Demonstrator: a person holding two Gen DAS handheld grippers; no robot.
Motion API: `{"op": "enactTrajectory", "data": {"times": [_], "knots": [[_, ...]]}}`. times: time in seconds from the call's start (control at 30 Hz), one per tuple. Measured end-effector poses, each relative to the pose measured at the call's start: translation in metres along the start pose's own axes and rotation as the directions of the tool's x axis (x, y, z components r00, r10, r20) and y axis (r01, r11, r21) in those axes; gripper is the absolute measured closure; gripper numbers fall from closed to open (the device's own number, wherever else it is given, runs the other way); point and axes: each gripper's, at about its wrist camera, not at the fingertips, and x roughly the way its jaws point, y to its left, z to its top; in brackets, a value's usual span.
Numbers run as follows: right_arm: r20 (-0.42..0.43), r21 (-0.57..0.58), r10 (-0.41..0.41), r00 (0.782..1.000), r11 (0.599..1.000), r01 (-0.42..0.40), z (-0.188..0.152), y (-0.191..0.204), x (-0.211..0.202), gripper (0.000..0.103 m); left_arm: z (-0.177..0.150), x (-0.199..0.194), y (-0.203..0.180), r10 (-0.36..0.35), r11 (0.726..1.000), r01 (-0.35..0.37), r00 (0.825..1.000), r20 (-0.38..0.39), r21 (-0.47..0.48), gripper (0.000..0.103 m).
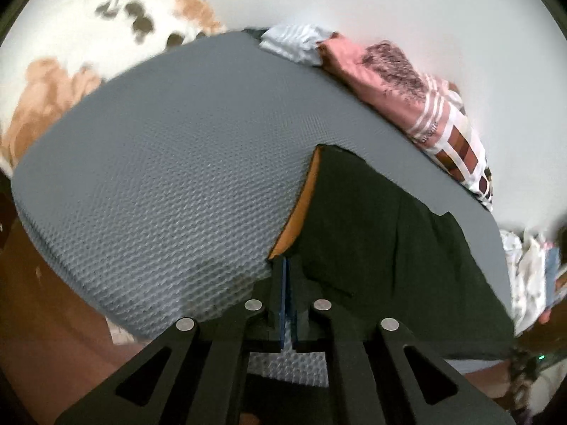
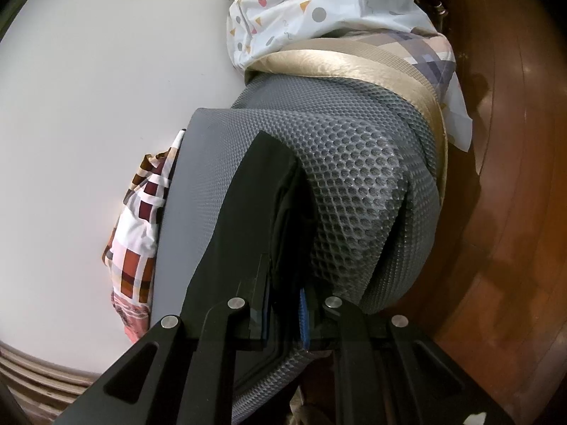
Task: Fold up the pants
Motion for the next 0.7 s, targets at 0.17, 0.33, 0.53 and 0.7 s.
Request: {"op": "enactTrajectory", "data": {"times": [0.17,0.33,0.53,0.7], "knots": [[0.002,-0.005,0.0,1.0,1.0,0.0,-0.001,-0.001,0.0,0.09,-0.006,0.019,-0.002,-0.043,0.999,0.047,0.991,-0.125,0.027,0.086],[0.003,0.002,-0.001,1.0,1.0,0.001,-0.002,-0.002,0.0,0.09,-0.013,0.024,-0.016,-0.063,0.996,0.071,0.99,-0.123,0.062,0.06],[-0.003,-0.003,-0.01,1.0,1.0,0.01,-0.001,0.001,0.001,0.09,-0.015,0.018,-0.002,-0.043,0.999,0.044,0.993,-0.106,0.012,0.095],[-0.002,-0.006,-0.012,1.0,1.0,0.012,0.001,0.004,0.001,0.09,-0.012,0.018,0.0,-0.114,0.993,0.111,0.982,-0.149,-0.032,0.086]]}}
